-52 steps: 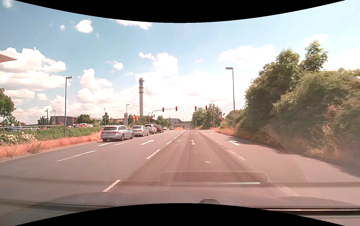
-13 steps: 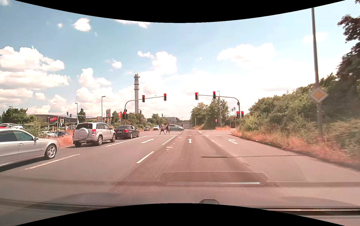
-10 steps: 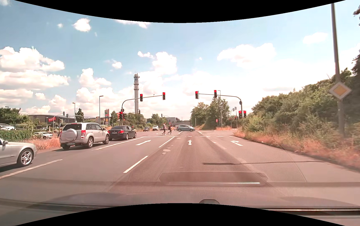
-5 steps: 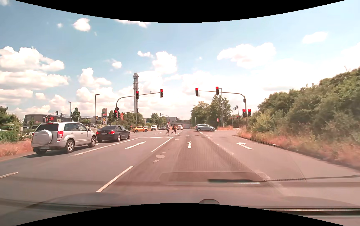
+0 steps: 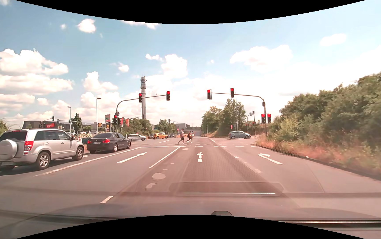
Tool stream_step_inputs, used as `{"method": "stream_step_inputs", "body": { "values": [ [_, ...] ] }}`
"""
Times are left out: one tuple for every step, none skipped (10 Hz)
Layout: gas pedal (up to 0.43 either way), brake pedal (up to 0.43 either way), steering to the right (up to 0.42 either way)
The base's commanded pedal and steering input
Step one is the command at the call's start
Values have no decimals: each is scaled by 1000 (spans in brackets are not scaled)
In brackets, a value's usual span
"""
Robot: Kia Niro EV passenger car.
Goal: Follow the waypoints while adhering to traffic rules and regulations
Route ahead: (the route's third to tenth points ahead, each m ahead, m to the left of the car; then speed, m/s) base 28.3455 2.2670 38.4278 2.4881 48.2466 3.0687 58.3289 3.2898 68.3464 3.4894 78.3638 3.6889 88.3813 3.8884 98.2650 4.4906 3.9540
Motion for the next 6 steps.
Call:
{"method": "stream_step_inputs", "body": {
  "values": [
    [0,159,-6],
    [0,159,-6],
    [0,159,-6],
    [0,159,-4],
    [0,159,-4],
    [0,165,-4]
  ]
}}
